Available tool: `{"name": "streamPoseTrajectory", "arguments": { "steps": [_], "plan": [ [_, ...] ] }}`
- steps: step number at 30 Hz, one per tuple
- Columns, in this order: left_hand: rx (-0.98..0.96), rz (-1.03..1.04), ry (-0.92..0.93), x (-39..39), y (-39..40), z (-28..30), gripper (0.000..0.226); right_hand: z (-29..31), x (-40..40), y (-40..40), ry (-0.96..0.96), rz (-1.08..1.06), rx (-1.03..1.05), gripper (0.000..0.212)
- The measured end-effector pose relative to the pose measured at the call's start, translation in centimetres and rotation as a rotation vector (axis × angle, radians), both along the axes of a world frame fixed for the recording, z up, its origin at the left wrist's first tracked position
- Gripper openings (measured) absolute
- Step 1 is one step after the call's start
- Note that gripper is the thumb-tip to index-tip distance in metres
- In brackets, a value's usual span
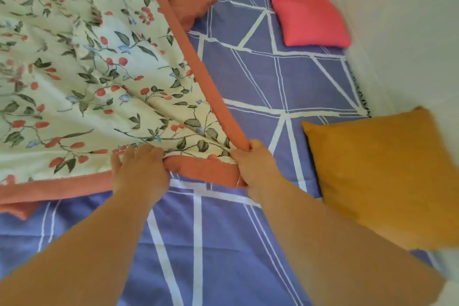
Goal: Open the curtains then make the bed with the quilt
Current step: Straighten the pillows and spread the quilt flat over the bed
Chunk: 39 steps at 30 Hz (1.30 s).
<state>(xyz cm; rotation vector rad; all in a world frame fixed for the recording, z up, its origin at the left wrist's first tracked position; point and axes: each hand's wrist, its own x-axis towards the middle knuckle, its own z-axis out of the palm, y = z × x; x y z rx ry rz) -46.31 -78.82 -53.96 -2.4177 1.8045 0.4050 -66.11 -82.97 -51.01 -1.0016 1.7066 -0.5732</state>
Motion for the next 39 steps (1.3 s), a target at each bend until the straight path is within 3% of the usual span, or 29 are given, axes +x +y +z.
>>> {"name": "streamPoseTrajectory", "arguments": {
  "steps": [3,7,15,18,21,25,29,32,36,39],
  "plan": [
    [-0.012,-0.096,0.212,-5.9,-1.3,4.0,0.008,4.1,-7.0,-0.9,0.105,-0.008,-0.099,0.009],
    [0.064,-0.254,0.649,-17.7,-1.4,9.5,0.013,9.7,-19.9,-0.5,0.250,-0.170,-0.181,0.016],
    [0.299,-0.527,0.955,-41.8,3.7,16.8,0.024,16.0,-42.4,7.8,0.382,-0.738,-0.203,0.023],
    [0.351,-0.636,0.930,-47.0,5.8,16.2,0.029,16.3,-46.7,11.9,0.397,-0.795,-0.178,0.022],
    [0.374,-0.613,0.904,-49.8,6.7,14.0,0.033,15.4,-49.1,14.7,0.498,-0.719,-0.164,0.020],
    [0.456,-0.622,0.885,-52.0,9.4,11.2,0.036,13.7,-51.6,17.1,0.775,-0.508,-0.115,0.019],
    [0.583,-0.427,0.992,-53.4,12.1,7.9,0.024,11.2,-52.6,17.7,1.071,-0.237,-0.036,0.023],
    [0.590,-0.314,1.145,-53.8,12.5,7.0,0.029,10.2,-53.0,17.5,1.094,-0.267,-0.072,0.023],
    [0.750,-0.473,1.000,-53.2,11.2,7.0,0.046,8.2,-53.1,16.5,1.112,-0.157,0.100,0.012],
    [0.789,-0.414,0.996,-51.9,9.0,7.3,0.055,7.6,-52.3,16.3,1.089,-0.117,0.202,0.011]
  ]
}}
